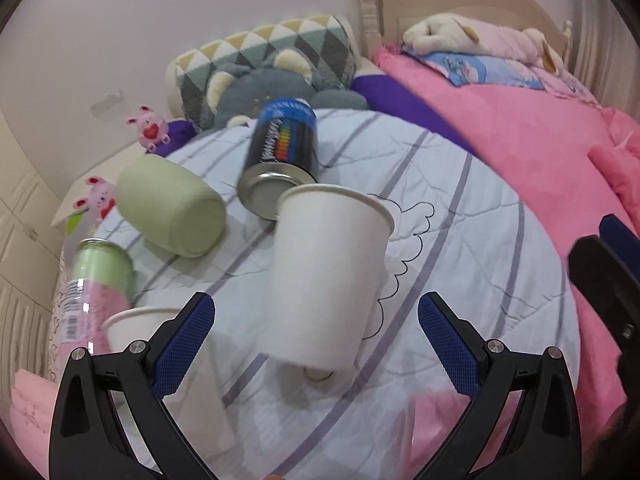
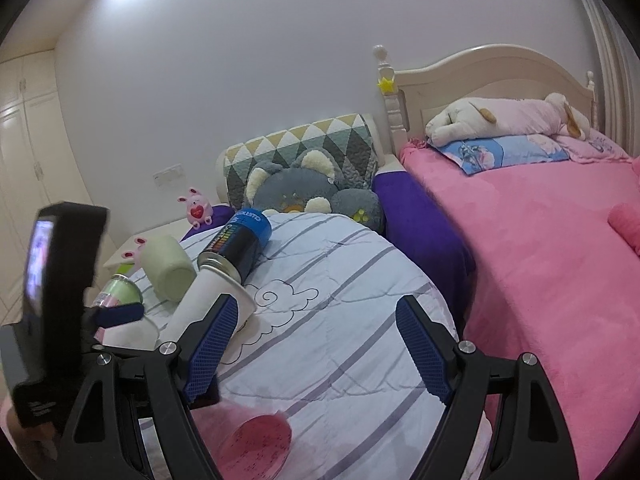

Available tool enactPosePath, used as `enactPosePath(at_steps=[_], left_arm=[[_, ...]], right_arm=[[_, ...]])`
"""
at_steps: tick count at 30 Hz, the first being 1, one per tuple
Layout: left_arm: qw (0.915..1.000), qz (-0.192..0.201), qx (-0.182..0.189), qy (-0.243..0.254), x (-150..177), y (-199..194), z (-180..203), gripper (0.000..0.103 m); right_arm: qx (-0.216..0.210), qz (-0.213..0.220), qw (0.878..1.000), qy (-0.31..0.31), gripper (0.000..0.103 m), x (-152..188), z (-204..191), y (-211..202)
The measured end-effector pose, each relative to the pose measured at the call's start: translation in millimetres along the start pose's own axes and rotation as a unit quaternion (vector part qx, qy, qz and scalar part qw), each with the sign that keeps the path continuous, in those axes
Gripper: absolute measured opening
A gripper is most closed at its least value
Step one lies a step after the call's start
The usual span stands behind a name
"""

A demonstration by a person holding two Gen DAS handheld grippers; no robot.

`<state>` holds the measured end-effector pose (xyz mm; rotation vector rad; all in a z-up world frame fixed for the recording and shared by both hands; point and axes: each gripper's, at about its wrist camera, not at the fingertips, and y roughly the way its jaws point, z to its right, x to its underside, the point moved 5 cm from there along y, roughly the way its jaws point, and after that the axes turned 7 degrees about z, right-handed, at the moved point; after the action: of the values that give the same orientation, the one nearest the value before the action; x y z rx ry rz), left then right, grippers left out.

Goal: Flip cup upright
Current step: 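Move the left tool toward the white paper cup lying on its side and grasp it, then lift the white cup with the left tool and bring it toward the right tool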

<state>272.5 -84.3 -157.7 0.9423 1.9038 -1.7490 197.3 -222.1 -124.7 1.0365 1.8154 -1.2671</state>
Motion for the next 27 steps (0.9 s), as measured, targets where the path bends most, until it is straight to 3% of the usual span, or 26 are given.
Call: enactPosePath(at_steps=[4,5,8,9,18,27], left_arm=[[0.9997,-0.022,0.001,-0.007,1.3,15.3,3.0,0.102],[0.9996,-0.023,0.004,-0.015,1.5,17.4,2.3,0.097],[0.9991,-0.034,0.012,-0.023,3.5,22.5,1.7,0.07],[0.9991,-0.033,0.01,-0.023,3.9,23.5,1.3,0.067],[0.9985,0.003,0.016,-0.051,2.1,4.0,-10.0,0.065],[0.9973,0.029,0.013,-0.066,10.3,-47.4,-28.4,0.065]], right_arm=[[-0.002,-0.004,1.0,0.002,0.083,1.2,2.3,4.8],[-0.003,-0.005,1.0,0.002,0.083,1.4,3.3,5.7],[-0.005,-0.01,1.0,0.001,0.083,3.1,2.3,8.4],[-0.006,-0.011,1.0,0.0,0.083,3.5,2.6,9.1],[-0.005,-0.008,1.0,-0.003,0.083,4.0,1.1,8.3],[-0.017,0.005,1.0,-0.013,0.083,-0.9,-16.8,-7.6]])
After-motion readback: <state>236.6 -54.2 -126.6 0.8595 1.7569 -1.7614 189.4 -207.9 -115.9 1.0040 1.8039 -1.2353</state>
